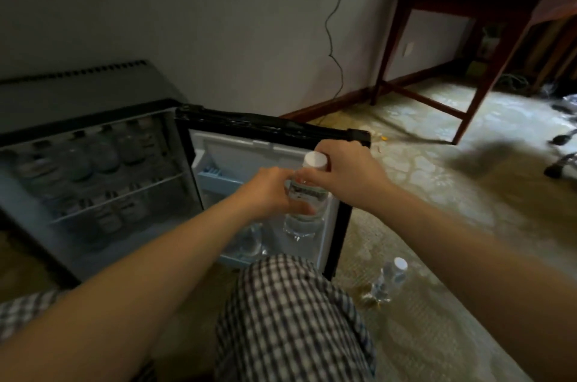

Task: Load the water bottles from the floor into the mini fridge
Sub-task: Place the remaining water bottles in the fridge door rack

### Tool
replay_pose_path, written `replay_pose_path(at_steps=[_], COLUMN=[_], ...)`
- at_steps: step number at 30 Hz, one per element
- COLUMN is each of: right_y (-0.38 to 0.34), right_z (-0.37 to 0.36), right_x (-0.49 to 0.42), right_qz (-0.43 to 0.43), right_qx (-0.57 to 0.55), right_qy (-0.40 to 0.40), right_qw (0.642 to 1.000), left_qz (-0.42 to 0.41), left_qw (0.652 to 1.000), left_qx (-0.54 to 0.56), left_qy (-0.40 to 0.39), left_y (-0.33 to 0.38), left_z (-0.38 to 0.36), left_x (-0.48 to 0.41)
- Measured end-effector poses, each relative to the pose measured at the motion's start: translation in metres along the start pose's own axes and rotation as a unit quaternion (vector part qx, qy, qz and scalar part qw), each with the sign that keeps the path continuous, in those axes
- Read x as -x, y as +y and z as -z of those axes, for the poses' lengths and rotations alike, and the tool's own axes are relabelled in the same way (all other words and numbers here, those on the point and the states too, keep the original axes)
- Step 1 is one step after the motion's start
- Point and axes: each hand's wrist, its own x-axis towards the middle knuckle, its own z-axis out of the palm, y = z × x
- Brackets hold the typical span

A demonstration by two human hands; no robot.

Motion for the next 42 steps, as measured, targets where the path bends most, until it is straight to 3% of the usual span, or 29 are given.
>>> replay_pose_path(at_steps=[8, 15, 23, 31, 35, 42], right_y=[-0.024, -0.009, 0.008, 0.018, 0.025, 0.038], right_z=[-0.07, -0.135, -0.188, -0.204, -0.212, -0.23], right_x=[-0.027, -0.031, -0.033, -0.044, -0.041, -0.039], right_qz=[0.003, -0.024, -0.068, -0.113, -0.101, -0.135], right_qx=[0.076, 0.108, 0.127, 0.11, 0.12, -0.019], right_qy=[-0.11, -0.165, -0.231, -0.218, -0.255, -0.228], right_qw=[0.991, 0.98, 0.962, 0.963, 0.954, 0.964], left_qz=[0.088, 0.147, 0.207, 0.224, 0.228, 0.226], left_qw=[0.996, 0.968, 0.947, 0.934, 0.939, 0.942], left_qx=[0.01, 0.199, 0.24, 0.268, 0.233, 0.222], left_qy=[0.002, -0.026, -0.052, -0.078, -0.112, -0.108], left_y=[-0.073, -0.119, -0.158, -0.164, -0.164, -0.169], left_z=[-0.025, -0.063, -0.099, -0.112, -0.115, -0.12], left_x=[-0.001, -0.017, -0.038, -0.05, -0.05, -0.053])
